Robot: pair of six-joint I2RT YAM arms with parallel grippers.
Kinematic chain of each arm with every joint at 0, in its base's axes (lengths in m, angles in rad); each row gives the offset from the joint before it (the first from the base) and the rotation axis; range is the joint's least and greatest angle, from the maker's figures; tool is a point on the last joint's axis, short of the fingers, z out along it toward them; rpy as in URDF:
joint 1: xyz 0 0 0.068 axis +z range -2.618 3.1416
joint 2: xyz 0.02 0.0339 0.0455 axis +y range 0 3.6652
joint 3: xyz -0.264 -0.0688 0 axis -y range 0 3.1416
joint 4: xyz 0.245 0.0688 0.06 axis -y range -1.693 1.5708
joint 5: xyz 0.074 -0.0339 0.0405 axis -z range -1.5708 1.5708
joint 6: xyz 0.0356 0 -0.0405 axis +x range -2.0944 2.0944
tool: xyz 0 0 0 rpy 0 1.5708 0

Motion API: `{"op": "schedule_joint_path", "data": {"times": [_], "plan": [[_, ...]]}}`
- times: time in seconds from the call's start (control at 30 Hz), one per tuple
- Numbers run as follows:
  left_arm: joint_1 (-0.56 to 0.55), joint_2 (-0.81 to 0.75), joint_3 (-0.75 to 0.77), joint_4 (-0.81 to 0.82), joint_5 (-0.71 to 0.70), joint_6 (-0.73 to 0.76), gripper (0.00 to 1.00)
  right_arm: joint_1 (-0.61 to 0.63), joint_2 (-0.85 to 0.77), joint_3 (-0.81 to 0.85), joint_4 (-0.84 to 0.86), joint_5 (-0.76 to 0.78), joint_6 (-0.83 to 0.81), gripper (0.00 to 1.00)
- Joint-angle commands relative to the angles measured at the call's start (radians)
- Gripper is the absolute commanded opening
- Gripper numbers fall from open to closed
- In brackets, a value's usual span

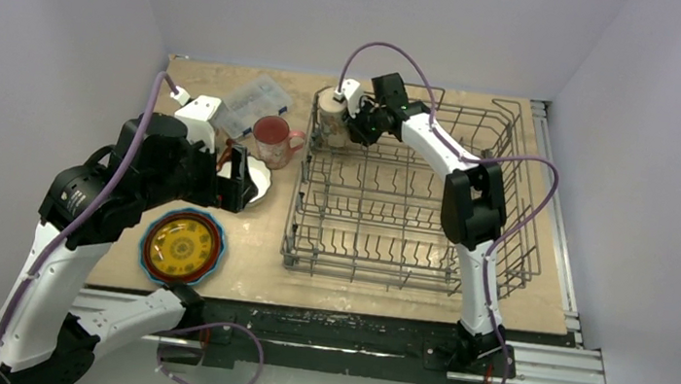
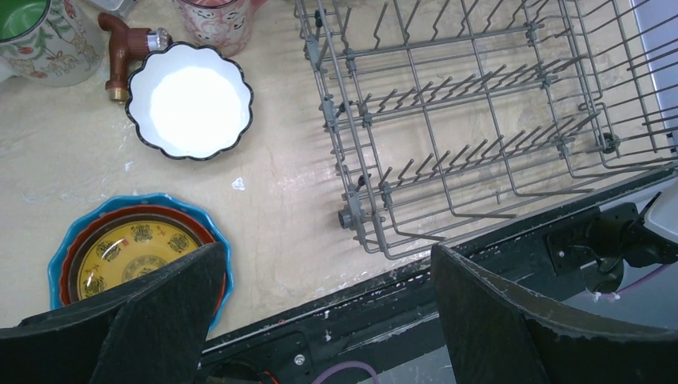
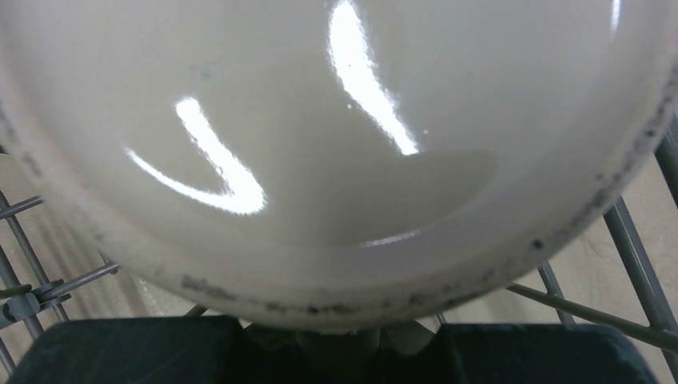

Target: Load the mixed dishes into the dish rack

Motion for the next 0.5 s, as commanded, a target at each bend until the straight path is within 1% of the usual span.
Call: {"op": "schedule_joint_path", "data": {"times": [0.0,0.13,0.27,0.4,0.47], "plan": [[0.004,-0.009,0.027,0.001,-0.018,0.024,1.0,0.002,-0.052,0.007,0.156,-0.055,0.023,0.2],[0.004,-0.005,0.033,-0.001,-0.019,0.016,1.0,0.002,-0.067,-0.013,0.182,-0.046,0.072,0.37],[0.005,-0.006,0.035,-0.006,-0.027,-0.004,1.0,0.004,-0.111,-0.076,0.24,-0.009,0.126,0.52],[0.004,-0.033,0.005,-0.004,-0.045,-0.04,1.0,0.015,-0.145,-0.101,0.235,0.055,0.151,0.61],[0.004,-0.045,-0.005,-0.004,-0.055,-0.058,1.0,0.015,-0.168,-0.112,0.226,0.084,0.172,0.64]]}}
